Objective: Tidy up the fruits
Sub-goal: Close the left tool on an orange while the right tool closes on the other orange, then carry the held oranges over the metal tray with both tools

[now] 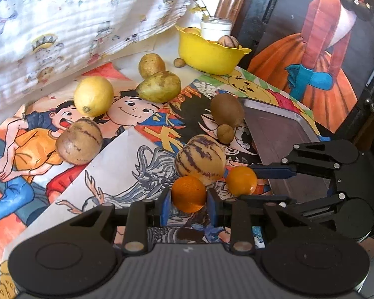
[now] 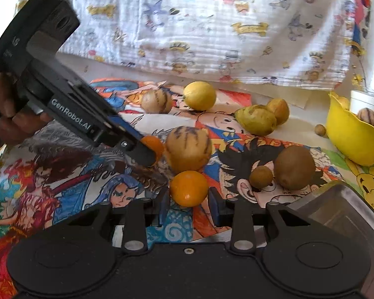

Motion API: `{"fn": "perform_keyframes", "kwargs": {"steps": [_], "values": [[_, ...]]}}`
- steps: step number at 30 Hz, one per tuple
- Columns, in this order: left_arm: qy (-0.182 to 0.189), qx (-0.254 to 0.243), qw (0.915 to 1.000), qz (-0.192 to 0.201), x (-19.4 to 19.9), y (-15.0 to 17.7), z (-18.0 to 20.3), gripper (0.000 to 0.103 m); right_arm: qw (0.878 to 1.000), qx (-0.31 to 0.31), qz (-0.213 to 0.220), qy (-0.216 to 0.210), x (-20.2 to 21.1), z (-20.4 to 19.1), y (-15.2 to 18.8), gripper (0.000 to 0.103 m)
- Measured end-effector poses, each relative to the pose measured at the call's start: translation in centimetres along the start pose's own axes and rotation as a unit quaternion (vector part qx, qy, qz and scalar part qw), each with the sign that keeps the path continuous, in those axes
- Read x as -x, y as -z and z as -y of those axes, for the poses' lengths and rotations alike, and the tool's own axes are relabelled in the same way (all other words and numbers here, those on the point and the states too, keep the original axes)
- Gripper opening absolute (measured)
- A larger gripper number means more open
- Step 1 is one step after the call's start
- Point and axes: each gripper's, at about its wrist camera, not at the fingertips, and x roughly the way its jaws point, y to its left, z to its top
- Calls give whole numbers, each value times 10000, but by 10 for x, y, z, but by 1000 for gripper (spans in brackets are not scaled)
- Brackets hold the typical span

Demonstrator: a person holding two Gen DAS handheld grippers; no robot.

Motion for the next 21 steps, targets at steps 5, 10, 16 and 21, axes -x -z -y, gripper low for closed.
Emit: {"fn": "perform_keyframes", "kwargs": {"steps": [5, 10, 16, 21], "values": [[-139, 147, 9998, -13, 7, 1, 4, 33, 9996, -138, 140, 179, 12, 2, 4, 35], [-63, 109, 9999, 4, 17, -5, 17, 33, 9974, -372, 388, 488, 36, 15, 5, 35], [260, -338, 9989, 191, 20, -37, 46, 33, 9891, -664, 579, 1180, 75, 45, 4, 35], [400, -633, 9955, 583, 8, -71, 82, 33, 9760, -1168, 507, 1768, 92, 80, 9, 35]]}}
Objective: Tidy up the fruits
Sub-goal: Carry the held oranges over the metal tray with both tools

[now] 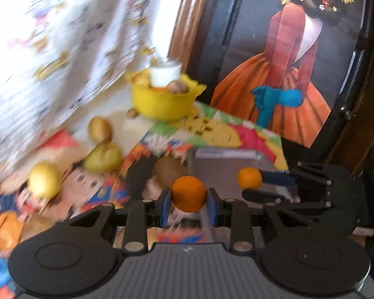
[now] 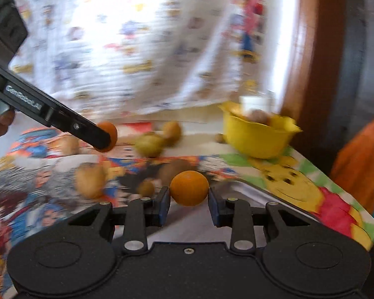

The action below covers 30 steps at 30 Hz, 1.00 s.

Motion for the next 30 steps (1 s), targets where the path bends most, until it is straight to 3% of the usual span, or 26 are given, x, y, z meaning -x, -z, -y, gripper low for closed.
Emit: {"fn": "perform_keyframes", "kwargs": {"steps": [6, 13, 21, 30], "values": [[148, 197, 9997, -3, -58, -22, 22, 33, 9976, -337, -179, 572, -13, 44, 5, 35], [134, 135, 9996, -195, -122, -24, 32, 33, 9920, -458, -480, 1074, -40, 79, 18, 35], [77, -58, 9992, -382, -164, -21, 41, 33, 9908, -483, -691, 1056, -59, 95, 27, 35], [-1, -184, 9982, -564, -176, -12, 44, 33, 9905, -430, -826, 1010, -64, 93, 32, 35]]}}
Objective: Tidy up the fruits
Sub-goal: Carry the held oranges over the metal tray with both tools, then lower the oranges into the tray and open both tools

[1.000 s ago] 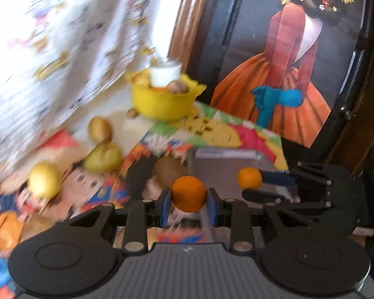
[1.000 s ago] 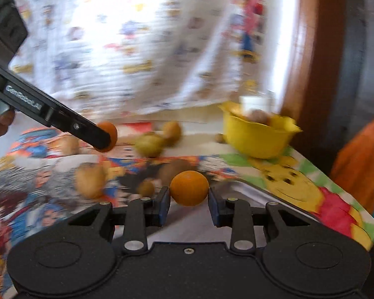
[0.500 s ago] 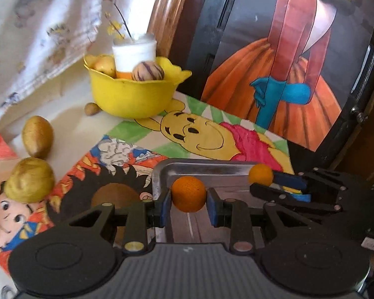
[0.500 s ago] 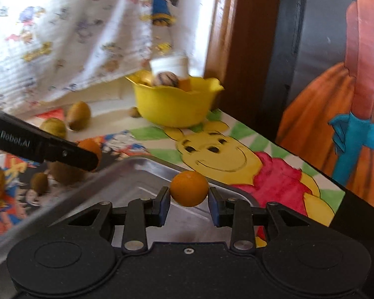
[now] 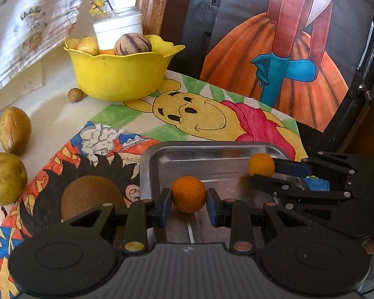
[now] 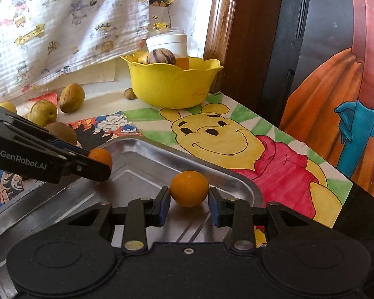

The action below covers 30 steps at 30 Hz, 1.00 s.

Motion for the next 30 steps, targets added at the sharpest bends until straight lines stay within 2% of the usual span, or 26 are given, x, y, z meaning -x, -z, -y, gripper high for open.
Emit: {"fn": "perform_keyframes", "kwargs": {"steps": [10, 14, 16, 20, 22, 23, 25, 30], "values": [[-122, -51, 9999, -55, -1, 1, 3, 34, 10000, -17, -19, 54, 0, -1, 1, 37], [-111, 88, 9999, -94, 2, 2, 0, 39, 9999, -75, 53, 62, 10, -3, 1, 44], [-20, 193, 9998, -30, 8, 3, -2, 49, 9999, -94, 102, 90, 18, -5, 0, 47], [-30, 278, 9996, 90, 26, 5, -2, 58, 9995, -182, 215, 145, 38, -9, -3, 56], [-67, 374, 9992, 144, 39, 6, -4, 67, 9990, -276, 303, 189, 52, -12, -4, 62], [-91, 441, 9988, 183, 47, 7, -5, 70, 9986, -330, 370, 205, 60, -15, -5, 67], [-134, 571, 9977, 326, 64, 9, -8, 84, 9975, -415, 528, 232, 78, -21, -6, 76], [-272, 806, 9940, 681, 114, 17, -12, 101, 9941, -565, 878, 291, 126, -41, -9, 94]]}}
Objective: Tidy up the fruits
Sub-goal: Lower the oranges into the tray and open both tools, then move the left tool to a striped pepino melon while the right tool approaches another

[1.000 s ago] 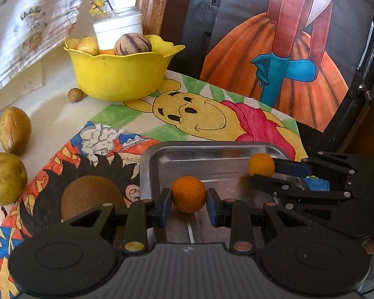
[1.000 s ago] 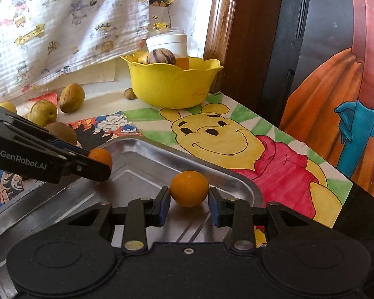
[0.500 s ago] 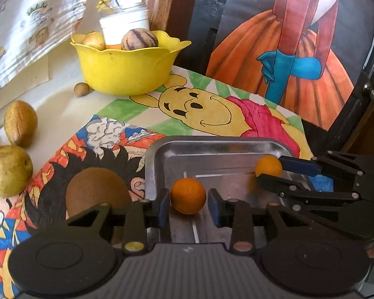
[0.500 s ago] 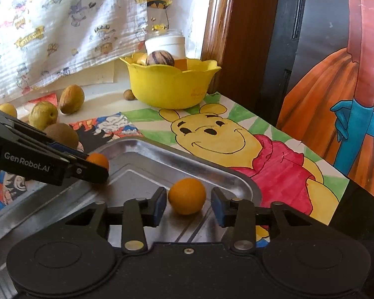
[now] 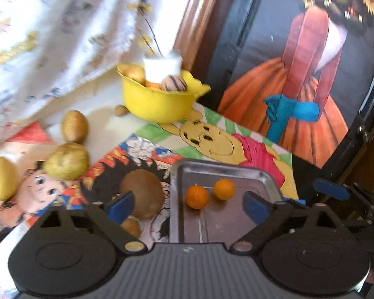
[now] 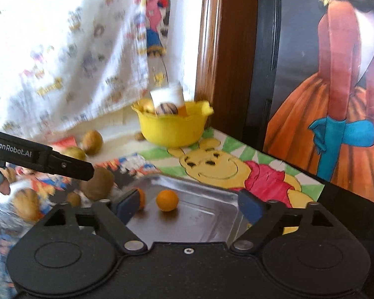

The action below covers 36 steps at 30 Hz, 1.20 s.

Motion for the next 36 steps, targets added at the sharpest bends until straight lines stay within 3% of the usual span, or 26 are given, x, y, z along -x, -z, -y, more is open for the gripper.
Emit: {"fn": "perform_keyframes", "kwargs": {"steps": [6, 10, 18, 25, 36], "values": [[-296, 119, 9991, 263, 59, 8, -6, 102, 9995, -215, 238, 21, 53, -22, -5, 102], [-462, 121, 9979, 428, 97, 19, -12, 102, 9992, -273, 277, 61, 85, -39, -2, 102], [-700, 207, 9966, 391, 154, 51, -31, 103, 9989, -443, 128, -40, 125, -71, 10, 102], [-951, 78, 9952, 240, 176, 80, -48, 103, 9981, -560, -232, -91, 136, -97, 32, 102], [-1299, 207, 9912, -149, 179, 118, -76, 103, 9940, -136, -982, -464, 120, -146, 64, 103]]}}
